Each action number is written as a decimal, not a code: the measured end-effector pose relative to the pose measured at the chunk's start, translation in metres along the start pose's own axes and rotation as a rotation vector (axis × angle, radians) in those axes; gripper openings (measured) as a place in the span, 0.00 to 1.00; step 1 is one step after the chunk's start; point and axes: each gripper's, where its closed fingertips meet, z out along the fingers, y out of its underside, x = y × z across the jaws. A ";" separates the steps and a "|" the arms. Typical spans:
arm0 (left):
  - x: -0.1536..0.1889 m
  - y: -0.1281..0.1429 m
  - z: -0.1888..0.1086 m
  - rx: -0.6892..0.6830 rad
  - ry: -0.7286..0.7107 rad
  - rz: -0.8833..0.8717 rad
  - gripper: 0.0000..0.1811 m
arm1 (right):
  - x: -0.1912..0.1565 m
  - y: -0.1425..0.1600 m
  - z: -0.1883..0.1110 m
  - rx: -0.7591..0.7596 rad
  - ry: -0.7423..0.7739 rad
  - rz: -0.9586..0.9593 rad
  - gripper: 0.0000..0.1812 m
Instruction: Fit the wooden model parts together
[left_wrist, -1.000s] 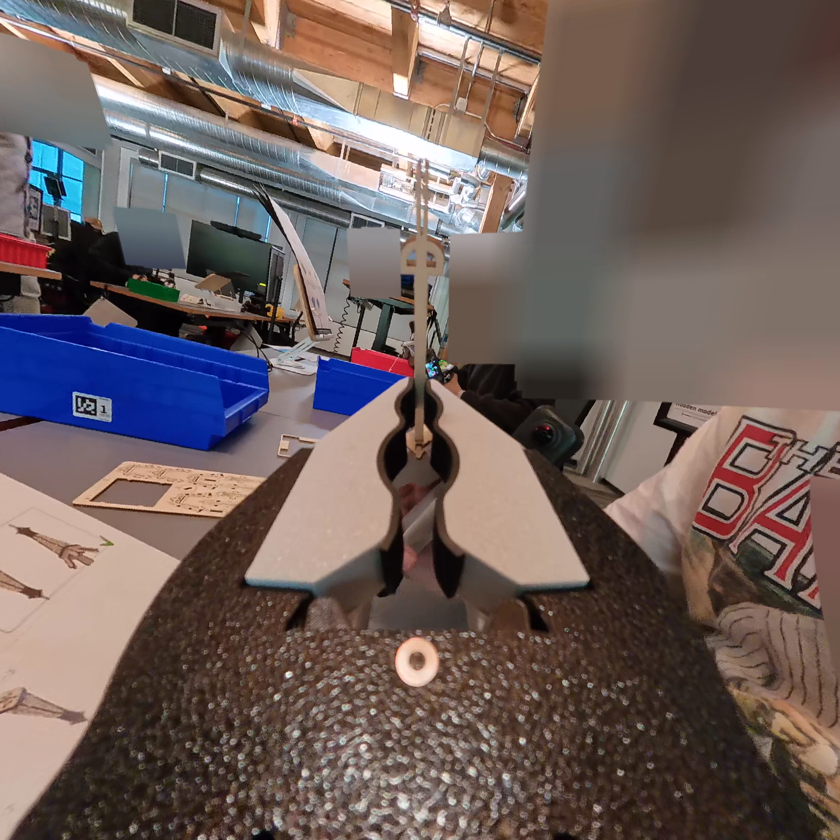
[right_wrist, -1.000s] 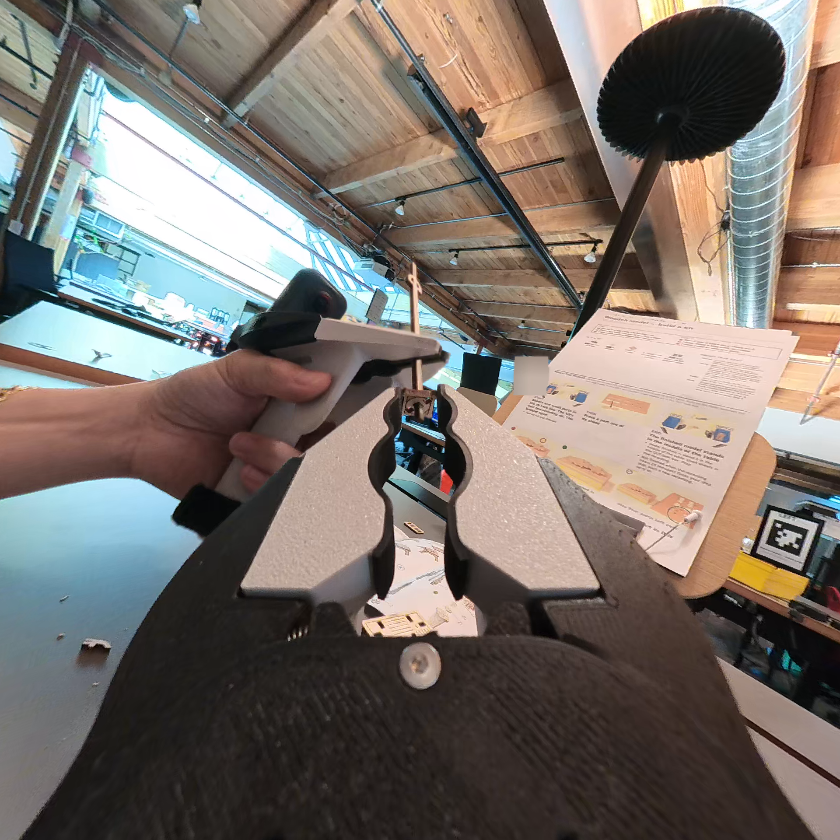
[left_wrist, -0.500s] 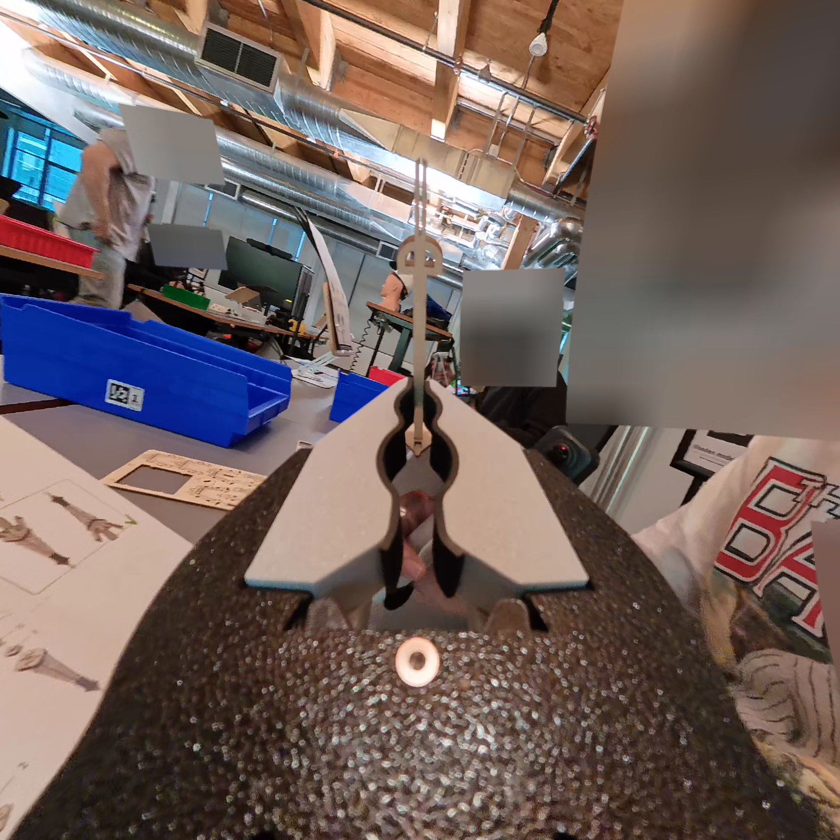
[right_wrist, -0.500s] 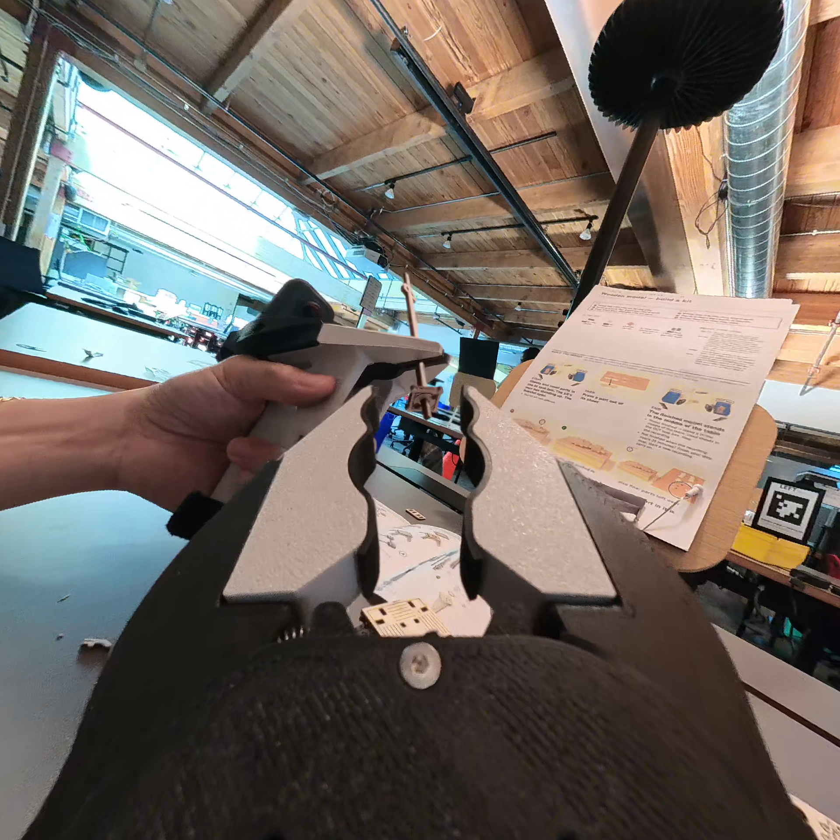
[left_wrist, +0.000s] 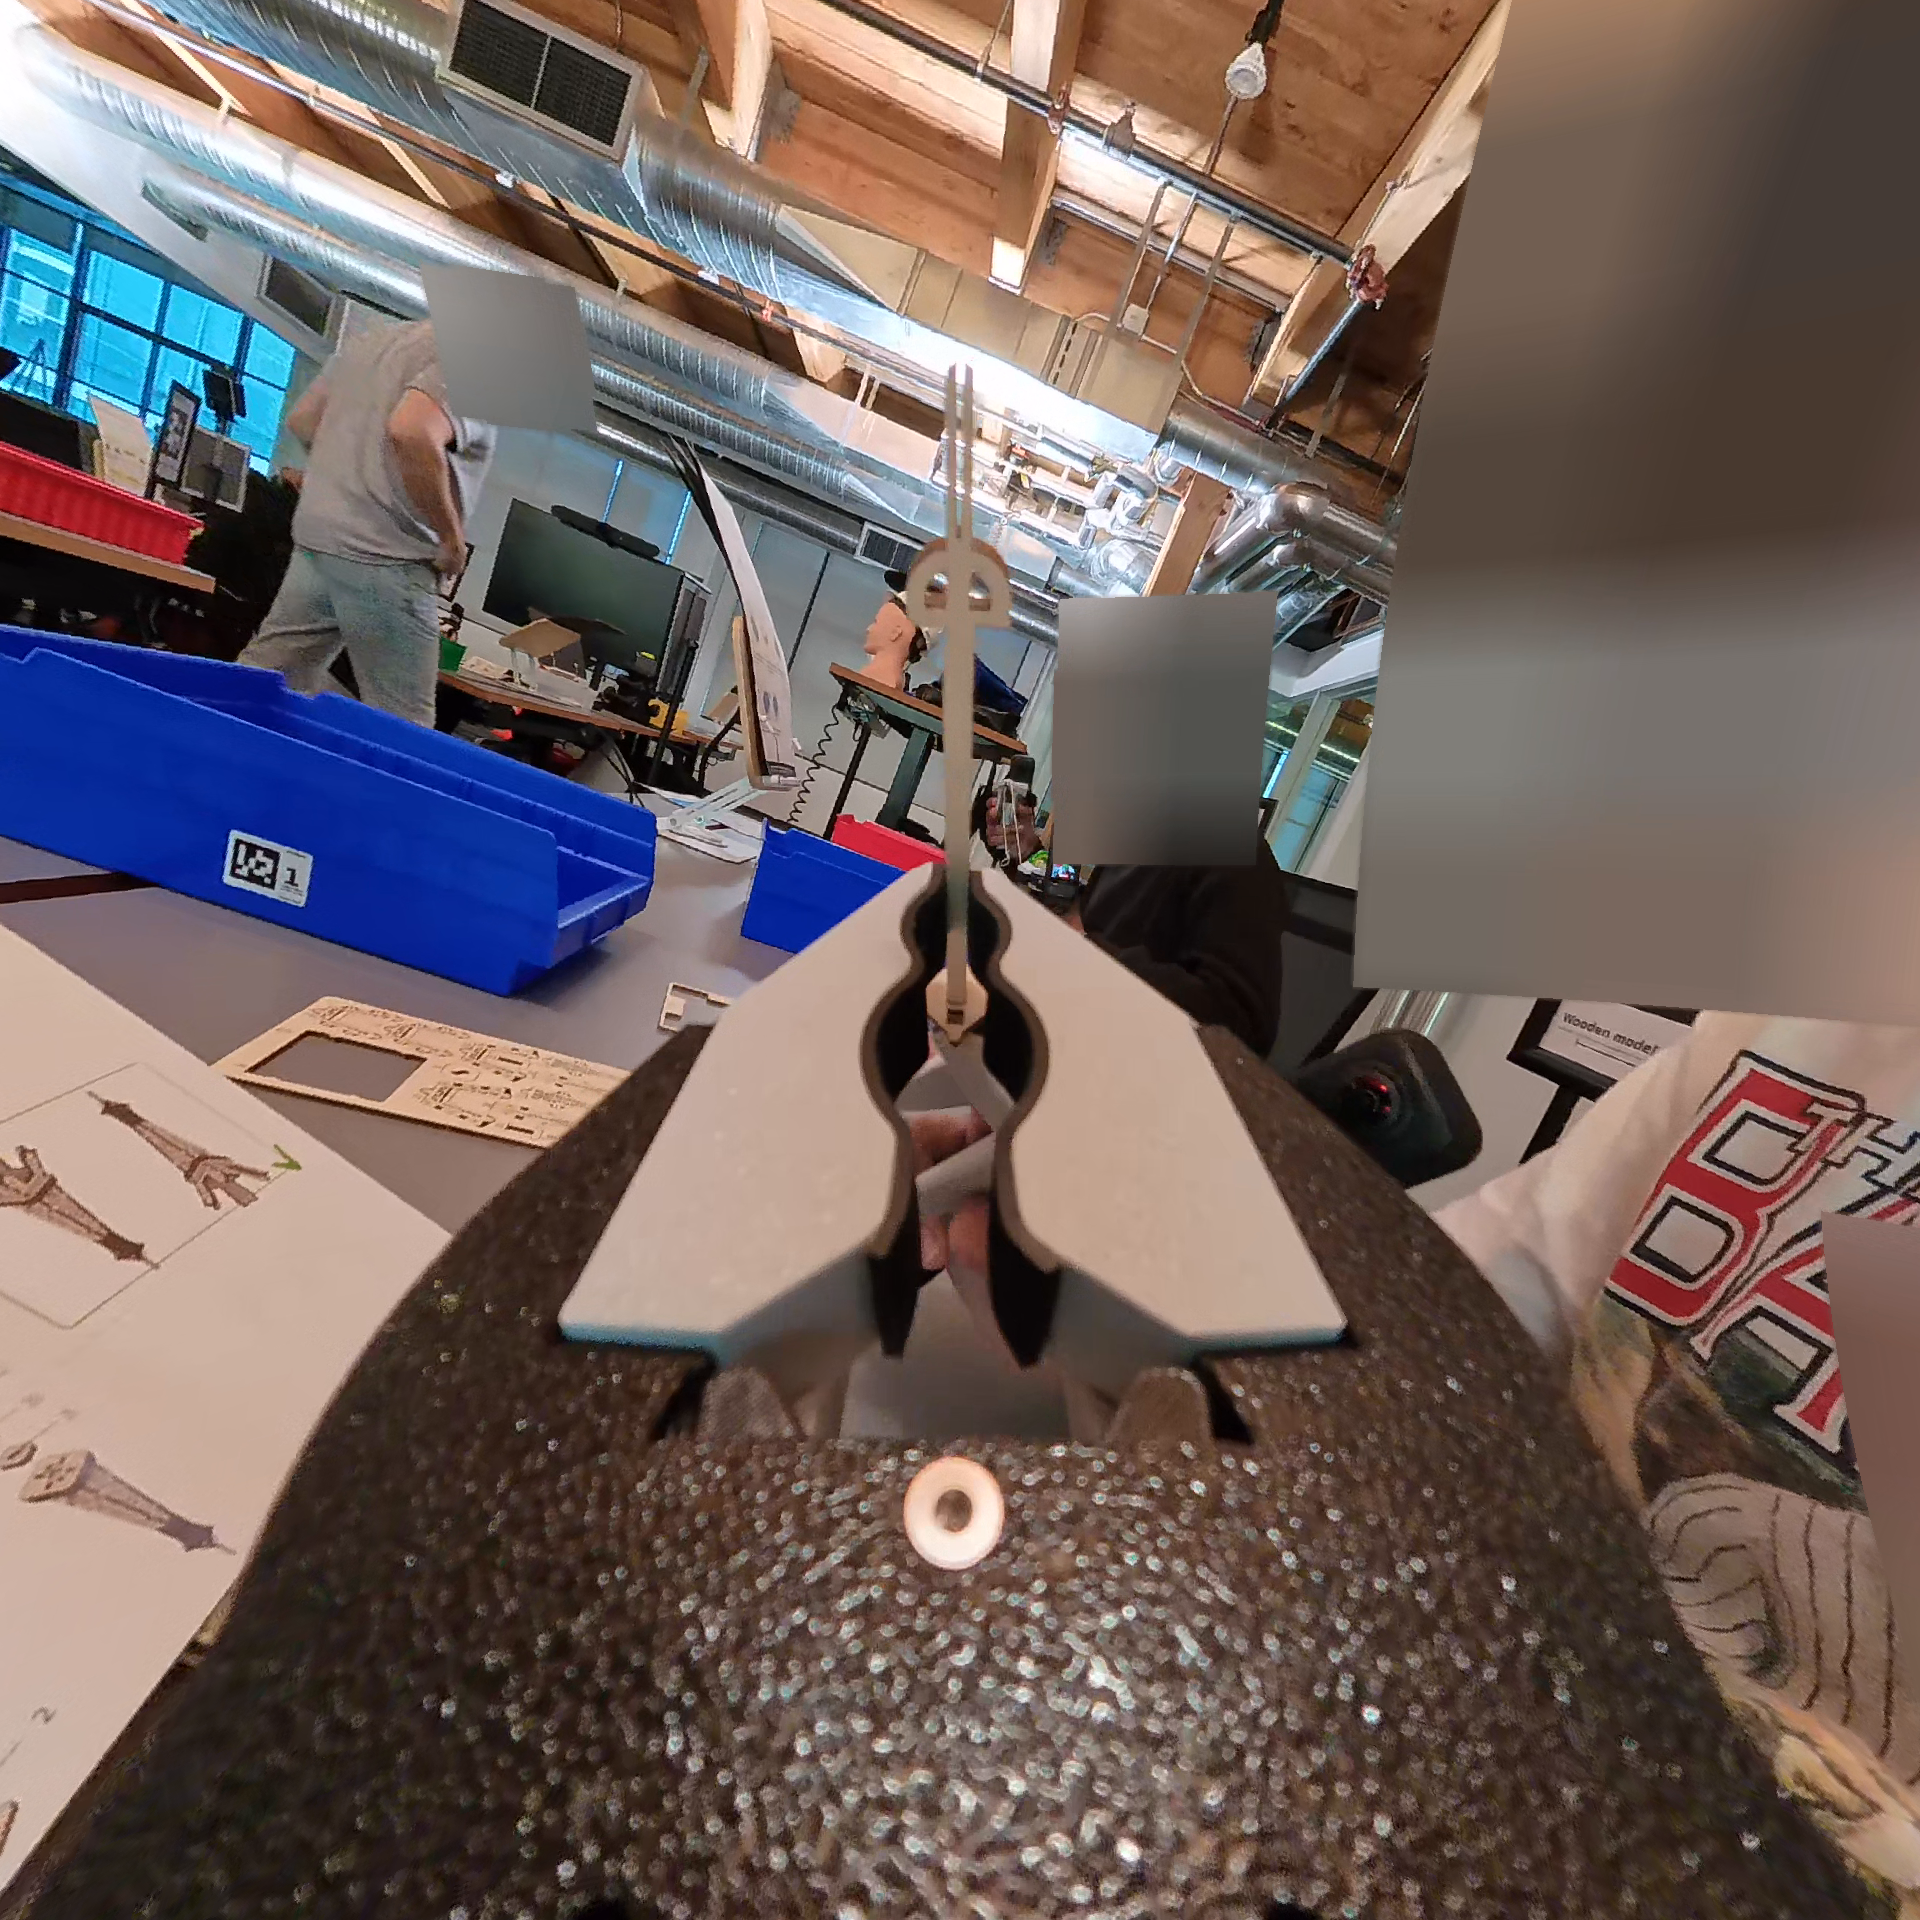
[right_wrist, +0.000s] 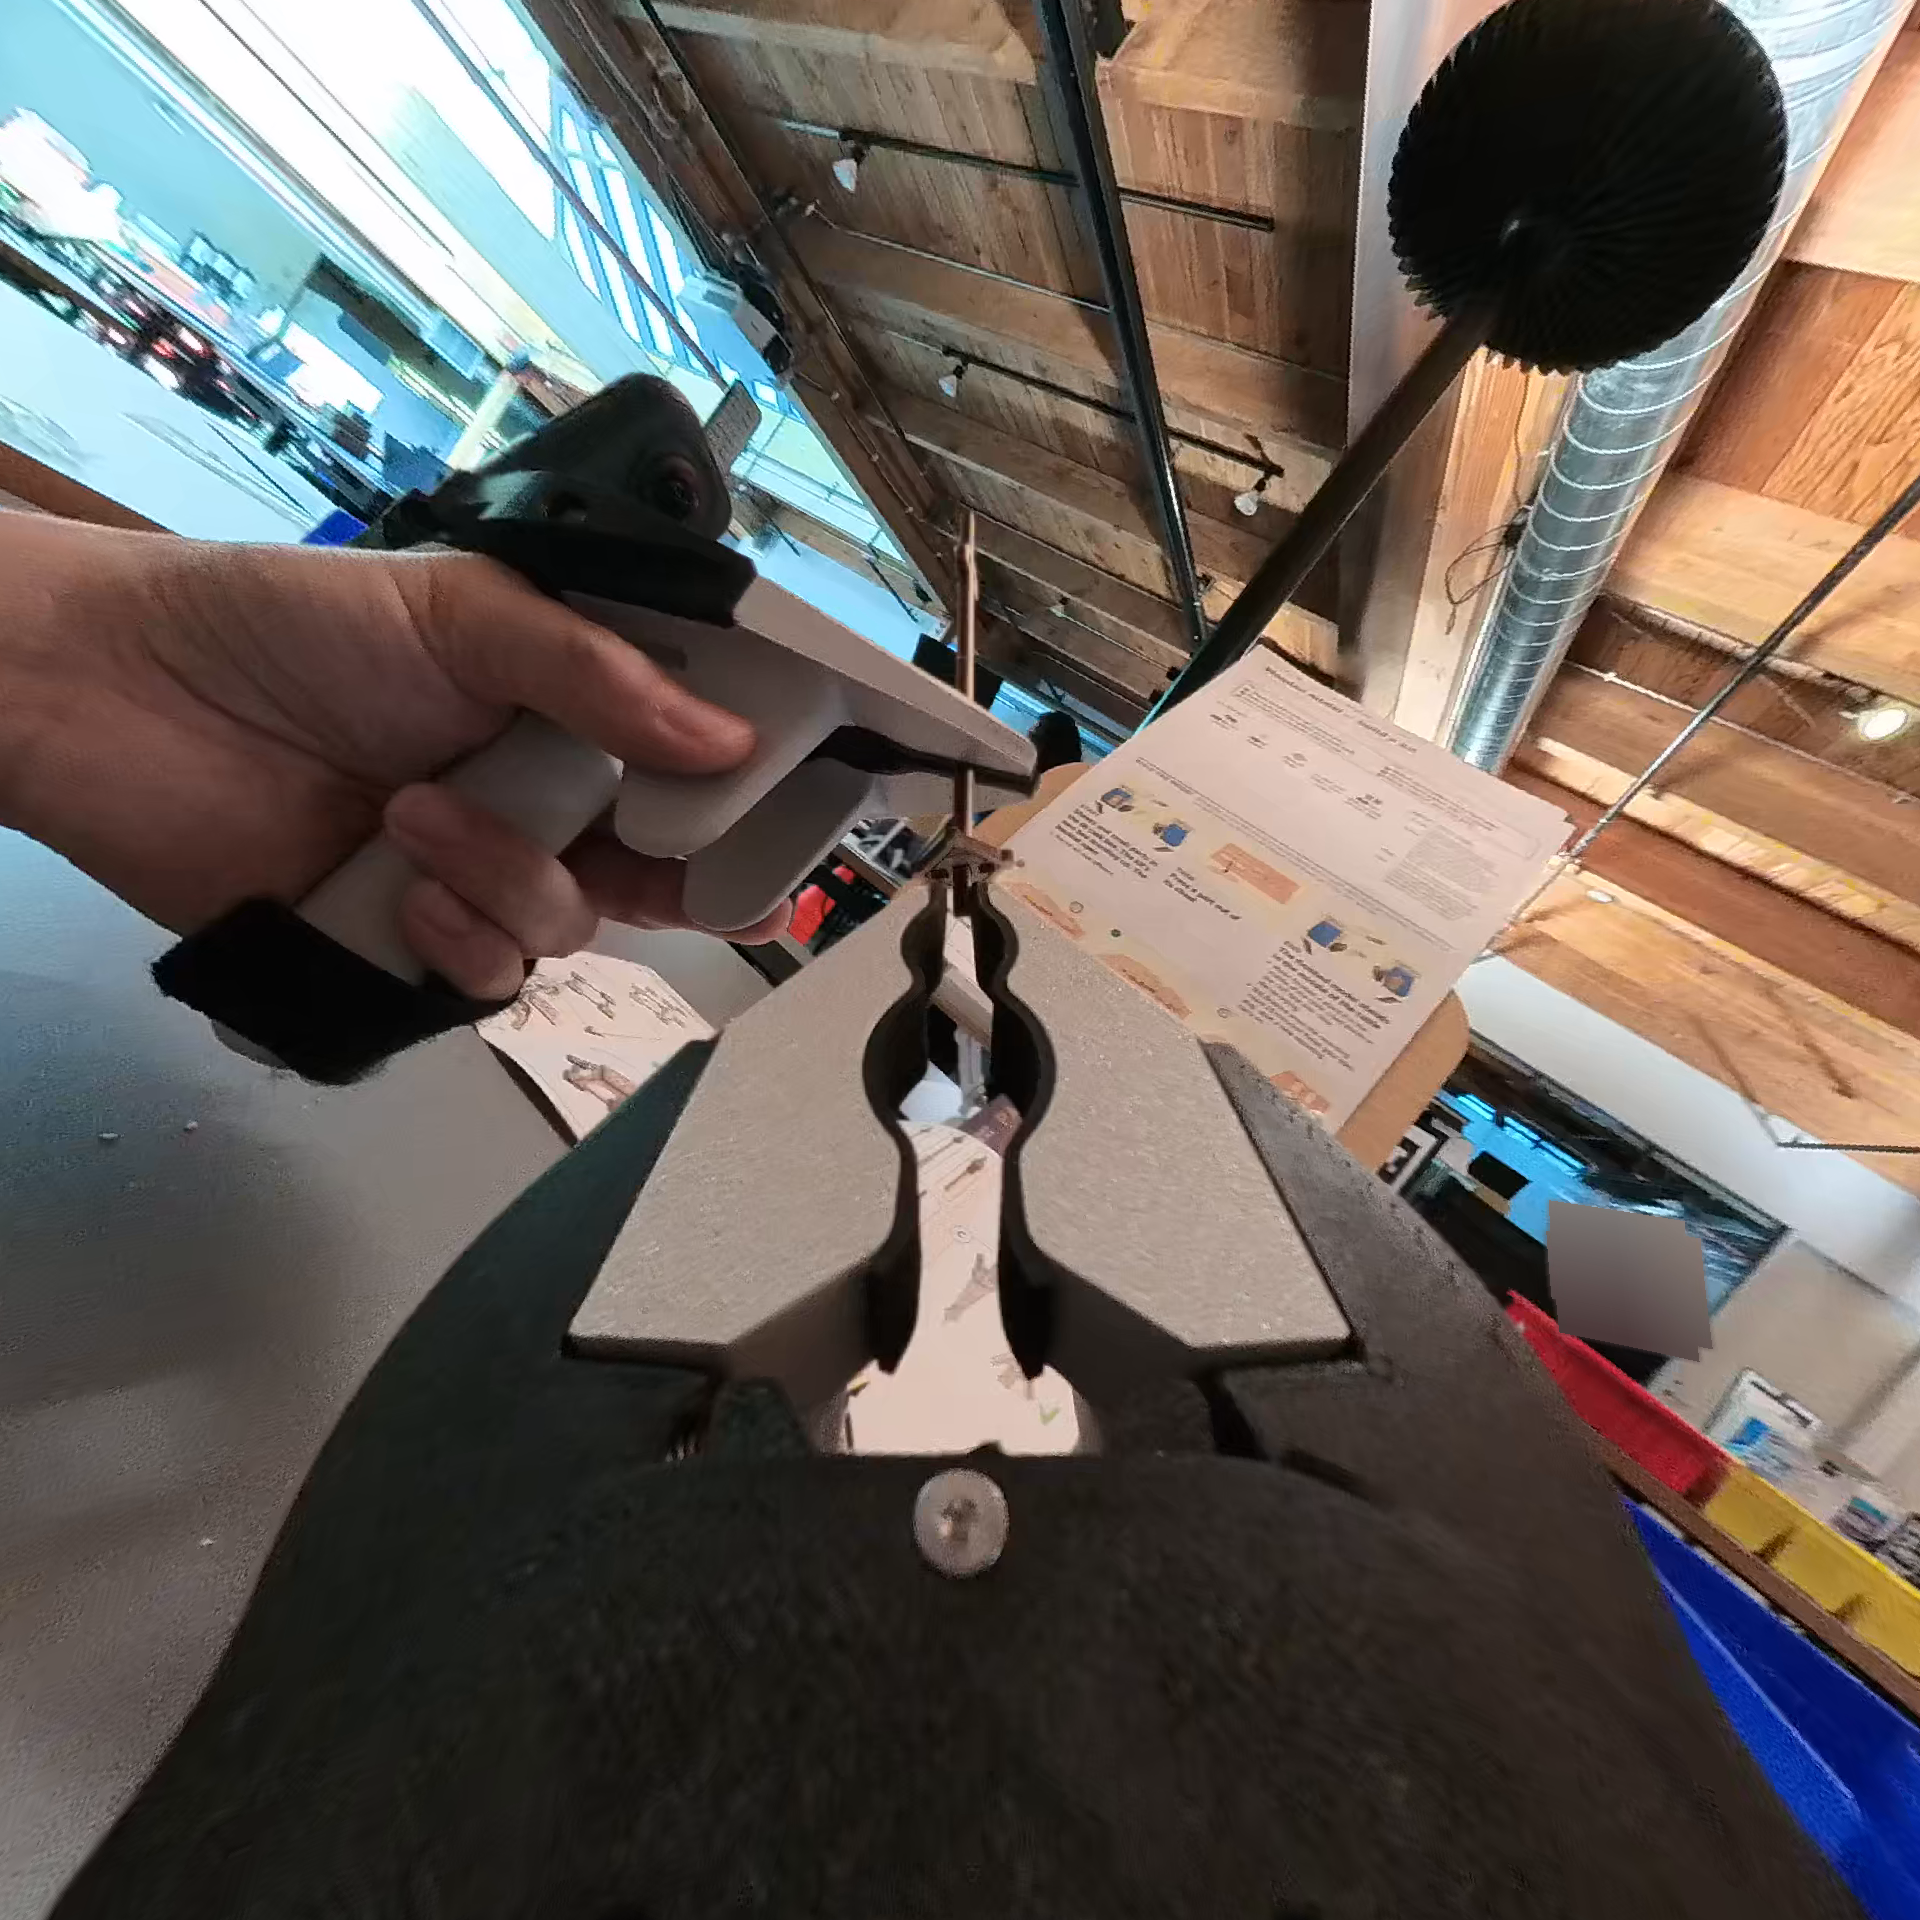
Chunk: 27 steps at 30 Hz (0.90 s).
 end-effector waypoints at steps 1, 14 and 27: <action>0.000 0.000 0.000 -0.001 -0.001 -0.004 0.00 | 0.001 0.000 0.000 -0.002 0.006 -0.013 0.00; -0.015 0.005 0.007 0.082 -0.096 -0.208 0.00 | 0.006 0.010 -0.001 -0.113 0.070 -0.167 0.00; -0.020 0.002 0.003 -0.002 -0.194 0.023 0.09 | 0.008 0.012 0.001 -0.132 0.068 -0.137 0.00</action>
